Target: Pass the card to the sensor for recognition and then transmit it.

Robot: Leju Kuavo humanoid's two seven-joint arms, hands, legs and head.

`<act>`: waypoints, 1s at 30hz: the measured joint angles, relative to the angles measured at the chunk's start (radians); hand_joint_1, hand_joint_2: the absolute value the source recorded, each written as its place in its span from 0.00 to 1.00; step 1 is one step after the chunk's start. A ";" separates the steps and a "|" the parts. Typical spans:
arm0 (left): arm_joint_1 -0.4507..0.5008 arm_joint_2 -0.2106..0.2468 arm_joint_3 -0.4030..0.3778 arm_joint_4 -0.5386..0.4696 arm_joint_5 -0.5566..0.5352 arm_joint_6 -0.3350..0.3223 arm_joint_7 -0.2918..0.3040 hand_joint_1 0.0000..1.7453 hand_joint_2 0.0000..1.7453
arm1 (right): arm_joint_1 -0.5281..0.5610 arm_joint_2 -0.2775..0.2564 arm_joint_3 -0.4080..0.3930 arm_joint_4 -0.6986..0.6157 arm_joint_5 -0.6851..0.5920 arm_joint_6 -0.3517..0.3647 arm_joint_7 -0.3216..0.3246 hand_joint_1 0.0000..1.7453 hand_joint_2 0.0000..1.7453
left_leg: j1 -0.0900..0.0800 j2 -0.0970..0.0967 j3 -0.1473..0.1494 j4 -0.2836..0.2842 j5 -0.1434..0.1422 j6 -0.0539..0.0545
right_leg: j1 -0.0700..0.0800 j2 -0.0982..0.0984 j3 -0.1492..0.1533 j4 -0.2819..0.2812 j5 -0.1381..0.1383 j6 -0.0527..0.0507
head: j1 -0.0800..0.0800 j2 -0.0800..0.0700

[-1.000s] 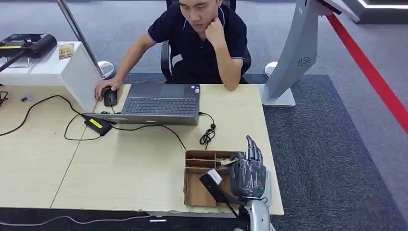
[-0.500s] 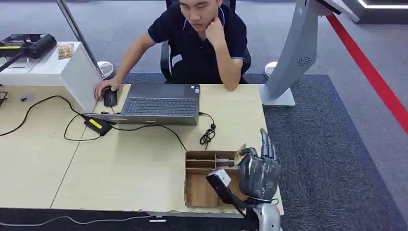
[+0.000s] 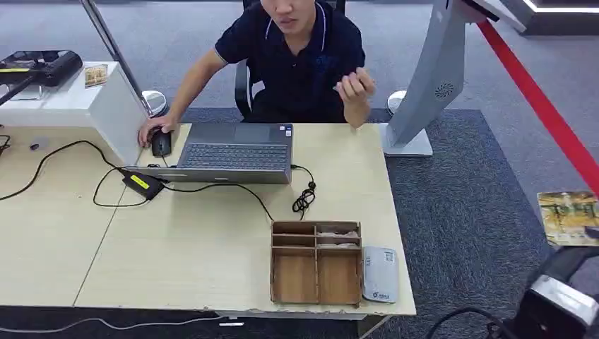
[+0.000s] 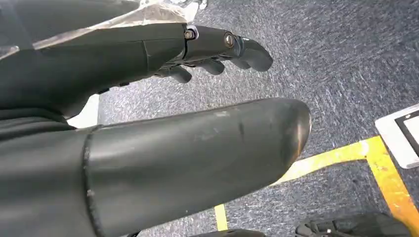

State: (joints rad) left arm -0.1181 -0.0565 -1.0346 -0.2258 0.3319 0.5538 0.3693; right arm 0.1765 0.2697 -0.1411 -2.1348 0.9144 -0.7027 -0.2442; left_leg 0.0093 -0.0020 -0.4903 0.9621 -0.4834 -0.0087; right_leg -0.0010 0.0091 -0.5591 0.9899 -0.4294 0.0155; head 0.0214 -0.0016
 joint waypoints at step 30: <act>-0.017 -0.020 -0.021 -0.001 0.060 0.023 -0.009 0.00 0.00 | -0.102 0.017 0.258 0.376 0.047 0.009 -0.087 1.00 1.00 | 0.001 -0.002 -0.001 0.000 0.002 -0.001 | 0.000 -0.004 0.002 0.001 0.000 0.000 | 0.001 0.000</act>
State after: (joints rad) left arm -0.1354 -0.0763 -1.0552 -0.2266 0.3918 0.5768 0.3605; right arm 0.0749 0.2865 0.1164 -1.7589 0.9609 -0.6939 -0.3315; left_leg 0.0100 -0.0044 -0.4910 0.9617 -0.4818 -0.0093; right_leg -0.0006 0.0055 -0.5572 0.9904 -0.4296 0.0154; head 0.0221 -0.0015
